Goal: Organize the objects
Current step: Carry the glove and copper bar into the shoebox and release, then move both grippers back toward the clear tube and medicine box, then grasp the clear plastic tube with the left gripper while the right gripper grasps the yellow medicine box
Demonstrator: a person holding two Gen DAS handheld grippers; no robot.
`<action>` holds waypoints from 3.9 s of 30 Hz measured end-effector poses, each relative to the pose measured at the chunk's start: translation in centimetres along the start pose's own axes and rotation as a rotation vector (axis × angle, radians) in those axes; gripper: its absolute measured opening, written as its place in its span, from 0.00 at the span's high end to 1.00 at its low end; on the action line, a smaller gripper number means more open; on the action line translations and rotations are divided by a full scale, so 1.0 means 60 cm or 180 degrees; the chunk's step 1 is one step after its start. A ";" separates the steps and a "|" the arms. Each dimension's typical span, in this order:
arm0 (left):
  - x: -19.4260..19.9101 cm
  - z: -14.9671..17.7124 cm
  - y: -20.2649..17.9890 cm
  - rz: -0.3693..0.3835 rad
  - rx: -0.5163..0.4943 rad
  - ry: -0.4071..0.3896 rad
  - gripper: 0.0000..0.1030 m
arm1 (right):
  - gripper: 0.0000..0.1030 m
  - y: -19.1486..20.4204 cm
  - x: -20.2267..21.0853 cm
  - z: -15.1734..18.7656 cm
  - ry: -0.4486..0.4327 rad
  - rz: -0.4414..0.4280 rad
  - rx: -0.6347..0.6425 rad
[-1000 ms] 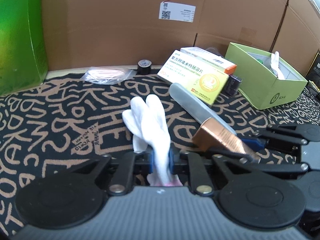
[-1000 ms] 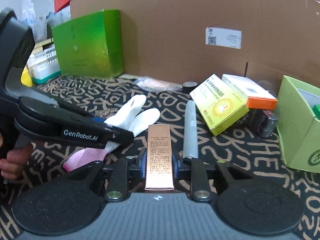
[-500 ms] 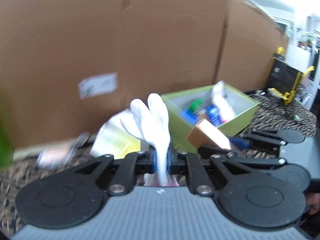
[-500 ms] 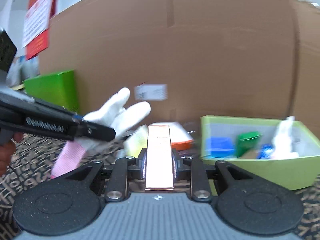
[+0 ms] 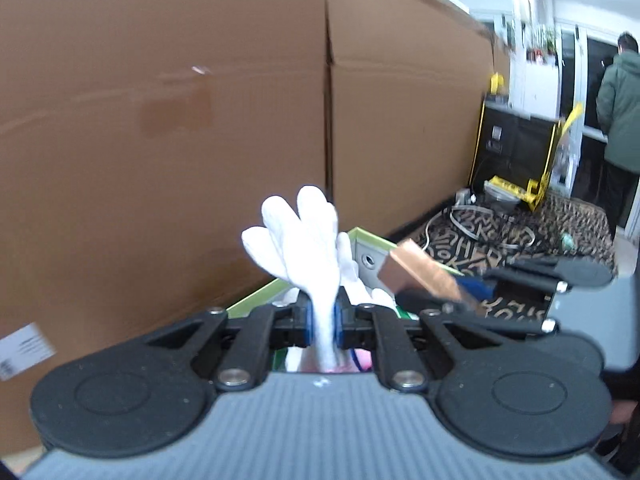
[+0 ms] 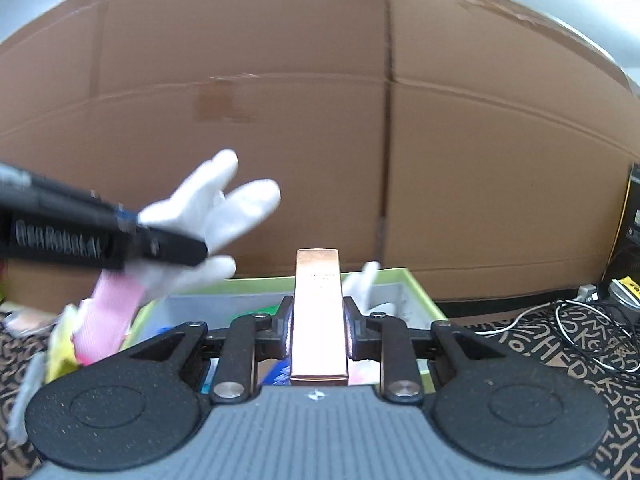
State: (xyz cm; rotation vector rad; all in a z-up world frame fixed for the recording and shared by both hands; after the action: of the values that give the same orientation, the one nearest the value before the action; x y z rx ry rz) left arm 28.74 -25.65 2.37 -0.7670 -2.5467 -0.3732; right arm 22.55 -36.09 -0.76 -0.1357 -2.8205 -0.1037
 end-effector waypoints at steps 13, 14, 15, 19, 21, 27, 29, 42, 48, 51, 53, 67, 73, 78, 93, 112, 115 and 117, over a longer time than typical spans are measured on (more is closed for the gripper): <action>-0.153 0.054 -0.013 -0.0156 -0.0014 0.0283 0.54 | 0.67 -0.048 -0.134 0.058 0.0364 0.0113 0.0049; -0.151 0.056 -0.006 -0.0214 0.0025 0.0239 0.35 | 0.55 -0.051 -0.133 0.061 0.0345 0.0161 0.0069; -0.146 0.058 0.000 -0.0204 0.0077 0.0181 0.26 | 0.47 -0.054 -0.131 0.064 0.0306 0.0185 0.0066; -0.132 0.057 0.018 -0.0230 0.0320 0.0156 0.13 | 0.35 -0.059 -0.106 0.061 0.0195 0.0247 0.0050; -0.117 0.051 0.024 -0.0279 0.0391 0.0080 0.03 | 0.34 -0.062 -0.091 0.051 0.0137 0.0259 0.0062; -0.035 0.030 0.035 -0.0299 0.0594 -0.0118 0.00 | 0.27 -0.053 -0.020 0.007 -0.0148 0.0260 0.0035; 0.000 0.028 0.040 -0.0318 0.0648 -0.0198 0.00 | 0.22 -0.038 0.007 -0.004 -0.0261 0.0225 0.0035; 0.234 0.138 0.148 -0.0866 0.1011 -0.0356 0.00 | 0.11 0.117 0.141 0.029 -0.0519 -0.0264 0.0070; 0.261 0.241 0.205 -0.1102 0.1296 -0.0092 0.00 | 0.11 0.196 0.132 0.073 -0.0309 -0.0528 0.0184; 0.261 0.289 0.230 -0.1142 0.1506 0.0048 0.00 | 0.11 0.232 0.119 0.102 -0.0173 -0.0668 0.0180; 0.262 0.326 0.244 -0.1211 0.1655 0.0134 0.00 | 0.11 0.254 0.106 0.119 -0.0072 -0.0718 0.0240; 0.130 0.404 0.238 -0.0950 0.1692 0.0728 0.49 | 0.16 0.271 0.083 0.163 0.0185 -0.0574 0.0321; 0.142 0.420 0.266 -0.0913 0.1669 0.0789 0.86 | 0.19 0.319 0.055 0.160 0.0254 -0.0734 0.0580; 0.171 0.428 0.301 -0.0911 0.1737 0.0656 0.89 | 0.19 0.388 0.006 0.148 0.0226 -0.0849 0.1040; 0.193 0.435 0.323 -0.0841 0.1913 0.0533 0.90 | 0.30 0.465 -0.107 0.175 0.0402 -0.0699 0.2008; 0.203 0.439 0.271 -0.0872 0.1454 0.0722 0.71 | 0.26 0.382 0.080 0.226 0.0939 -0.1258 0.0705; 0.186 0.438 0.279 -0.0949 0.1370 0.0835 0.71 | 0.26 0.392 0.062 0.222 0.0970 -0.1348 0.0792; 0.176 0.441 0.284 -0.0922 0.1409 0.0881 0.71 | 0.25 0.400 0.050 0.224 0.1007 -0.1346 0.0857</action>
State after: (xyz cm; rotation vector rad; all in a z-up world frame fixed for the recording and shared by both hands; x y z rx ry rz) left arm 21.62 2.86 -13.08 -0.1692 -2.3489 0.0046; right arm 18.10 -10.86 -11.21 0.4946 -2.4730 0.1483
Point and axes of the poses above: each gripper's, at about its wrist camera, not at the fingertips, and x roughly against the way its jaws point, y to its left, z to its underside, the point moved 8 cm from there along -x, roughly the way its jaws point, and after that the axes turned 8 degrees about -z, right-handed, at the moved point
